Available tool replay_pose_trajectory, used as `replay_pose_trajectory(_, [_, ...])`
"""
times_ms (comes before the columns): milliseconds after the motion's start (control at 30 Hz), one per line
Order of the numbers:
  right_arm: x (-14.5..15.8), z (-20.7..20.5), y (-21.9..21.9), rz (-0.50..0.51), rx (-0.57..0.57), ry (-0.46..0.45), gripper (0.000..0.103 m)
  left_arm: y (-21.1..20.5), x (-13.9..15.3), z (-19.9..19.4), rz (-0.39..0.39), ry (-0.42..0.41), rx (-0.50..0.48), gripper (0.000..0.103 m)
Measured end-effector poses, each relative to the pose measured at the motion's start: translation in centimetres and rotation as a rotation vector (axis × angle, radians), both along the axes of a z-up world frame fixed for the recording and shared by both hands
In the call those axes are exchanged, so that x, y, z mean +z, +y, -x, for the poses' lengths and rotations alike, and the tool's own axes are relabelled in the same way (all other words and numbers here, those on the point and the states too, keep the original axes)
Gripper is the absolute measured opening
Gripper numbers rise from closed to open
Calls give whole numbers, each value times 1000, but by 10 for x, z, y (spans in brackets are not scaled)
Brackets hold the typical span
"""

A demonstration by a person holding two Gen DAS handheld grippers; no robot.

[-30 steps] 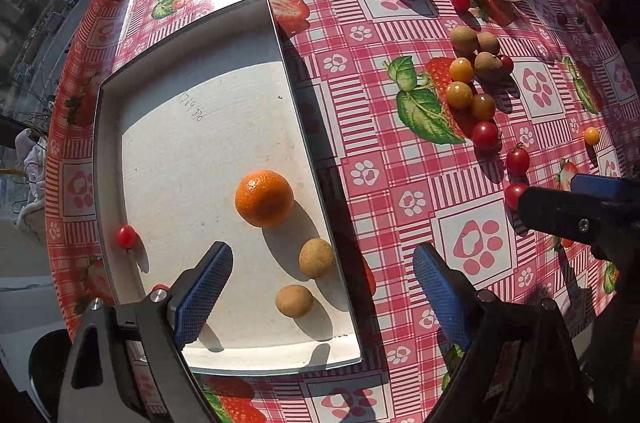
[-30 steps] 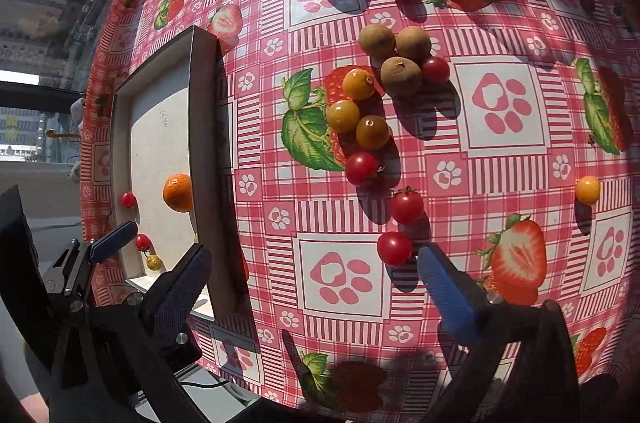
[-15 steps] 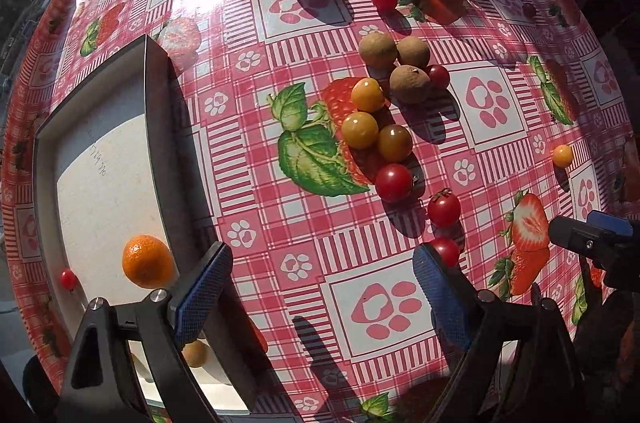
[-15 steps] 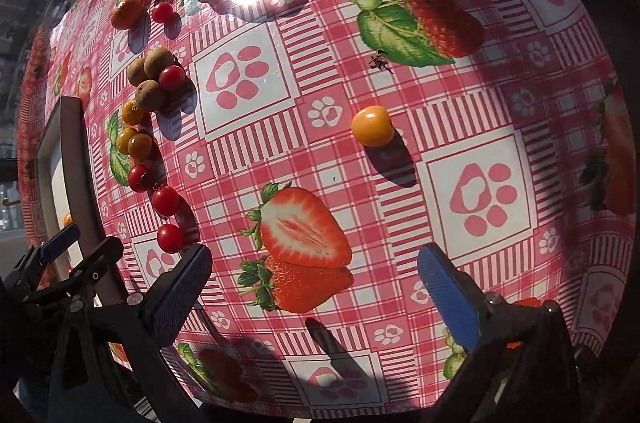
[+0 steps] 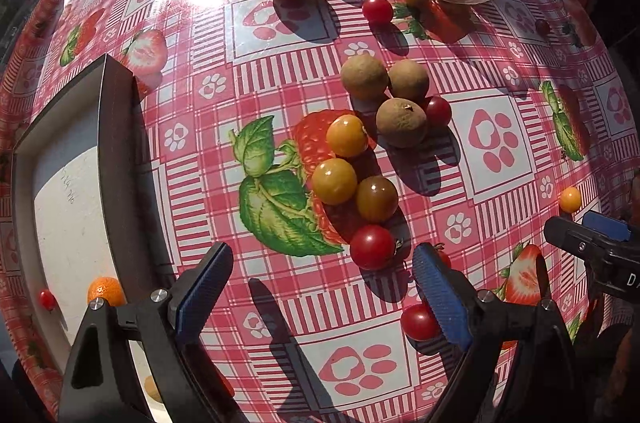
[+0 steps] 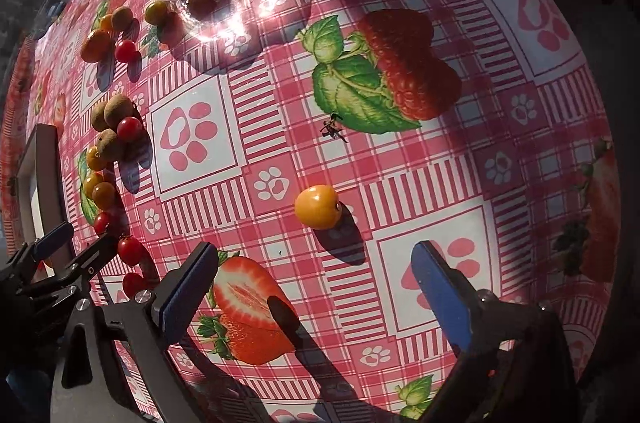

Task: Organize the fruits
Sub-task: 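Grasp a red cherry tomato with the left tool while the right grasps a yellow one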

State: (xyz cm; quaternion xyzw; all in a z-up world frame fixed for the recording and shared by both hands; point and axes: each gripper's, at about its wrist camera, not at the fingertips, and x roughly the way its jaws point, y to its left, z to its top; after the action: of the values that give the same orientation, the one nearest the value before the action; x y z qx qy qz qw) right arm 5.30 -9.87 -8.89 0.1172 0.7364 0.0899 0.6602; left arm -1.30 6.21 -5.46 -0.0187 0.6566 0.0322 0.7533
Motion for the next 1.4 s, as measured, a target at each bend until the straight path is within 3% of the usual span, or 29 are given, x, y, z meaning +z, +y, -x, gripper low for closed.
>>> replay_pose_trajectory(33, [-2,-2,2,2,7,-1,90,4,-2,-9,-1,-1,3,92])
replay_pose_trajectory(133, [-5,-14,17,21,28,-17,87,0,-11,-19,7,26,6,71])
replay_pose_trajectory(300, [-2,-21,34,50,63,-46,80,-8,-13,-19,-21,17,-10,70])
replay_pose_trajectory(500, [8,-25,44,85,73,-79,47,-15,-12,-15,-14,6,-31,57])
replay_pose_trajectory(567, [12,-27,43,78,70,-84,30,-18,-12,-13,-9,0,-47,46])
replay_pose_trajectory(633, [14,-28,36,61,66,-84,24,-22,-10,-13,0,-8,-68,33])
replay_pose_trajectory(667, [15,-30,34,46,59,-81,24,-25,-9,-14,8,-8,-80,23])
replay_pose_trajectory(1067, [34,-13,3,-83,1,-64,24,-10,13,3,80,-29,-57,23])
replay_pose_trajectory(1400, [40,7,29,-120,17,-54,24,29,36,36,100,-59,-5,23])
